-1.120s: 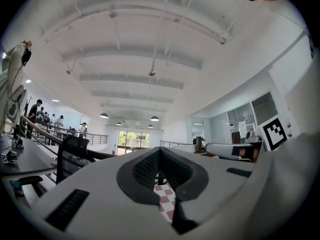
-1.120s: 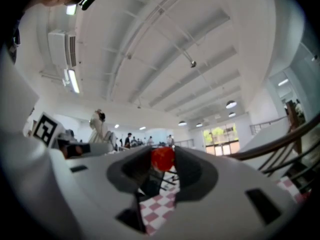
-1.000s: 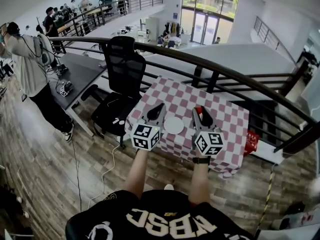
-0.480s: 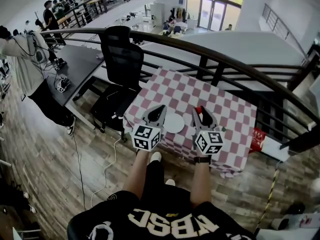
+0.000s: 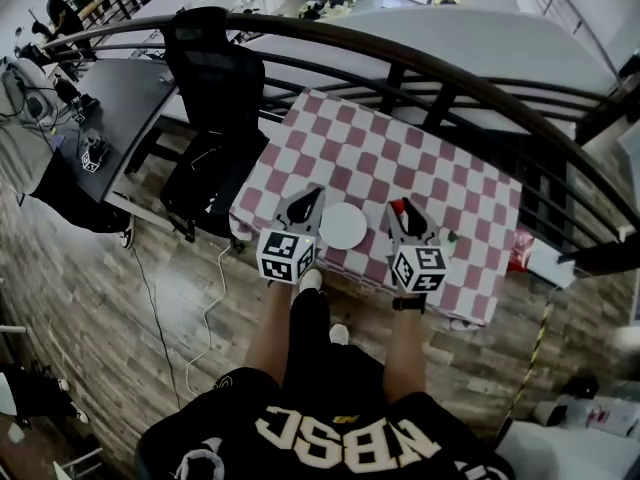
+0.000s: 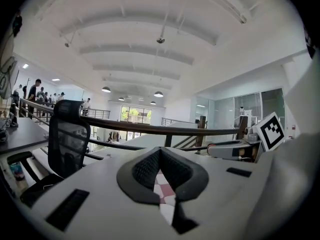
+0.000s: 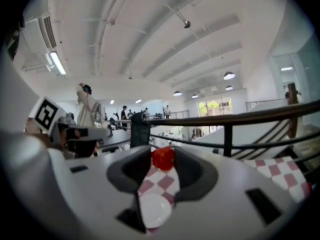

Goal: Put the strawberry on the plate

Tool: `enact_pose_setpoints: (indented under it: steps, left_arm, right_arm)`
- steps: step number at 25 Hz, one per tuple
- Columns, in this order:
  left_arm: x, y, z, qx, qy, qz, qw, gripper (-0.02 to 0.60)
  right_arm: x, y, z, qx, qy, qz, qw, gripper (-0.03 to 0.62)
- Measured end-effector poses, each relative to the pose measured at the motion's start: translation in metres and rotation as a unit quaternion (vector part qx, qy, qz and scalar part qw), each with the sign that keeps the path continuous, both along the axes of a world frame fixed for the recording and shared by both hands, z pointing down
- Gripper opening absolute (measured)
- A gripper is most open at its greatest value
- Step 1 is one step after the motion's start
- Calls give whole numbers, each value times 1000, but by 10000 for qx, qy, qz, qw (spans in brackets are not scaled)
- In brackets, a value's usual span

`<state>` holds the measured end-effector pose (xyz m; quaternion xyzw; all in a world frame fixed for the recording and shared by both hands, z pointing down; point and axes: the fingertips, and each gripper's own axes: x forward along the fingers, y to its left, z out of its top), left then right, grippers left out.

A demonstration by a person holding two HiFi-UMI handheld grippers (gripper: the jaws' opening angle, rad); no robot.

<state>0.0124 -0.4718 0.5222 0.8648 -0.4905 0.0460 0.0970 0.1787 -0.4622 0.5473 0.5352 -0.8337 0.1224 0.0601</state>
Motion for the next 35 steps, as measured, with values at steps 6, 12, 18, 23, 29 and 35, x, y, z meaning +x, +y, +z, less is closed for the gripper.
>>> enact_pose_setpoints:
  steps: [6, 12, 18, 23, 29, 35]
  left_arm:
    - [-4, -29, 49, -484, -66, 125, 9987, 15]
    - [-9, -44, 91, -908, -122, 260, 9955, 15]
    - [-3, -55, 128, -1275, -158, 440, 9907, 15]
    - [-3, -58, 161, -1627, -56, 500, 9854, 15]
    - [-7, -62, 185, -1902, 10, 488, 9805, 14]
    - [-8, -61, 194, -2016, 18, 502, 9782, 15]
  right_arm:
    - [-31, -27, 56, -494, 127, -227, 9984, 153]
    - [-50, -41, 107, -1054, 65, -292, 9940, 153]
    - [-67, -48, 164, -1568, 329, -335, 9865, 153]
    - [-96, -36, 222, -2123, 792, -656, 9718, 153]
    - [-114, -25, 267, -2661, 1277, -916, 9511, 153]
    - [-121, -14, 293, -3018, 1883, -1062, 9285, 153]
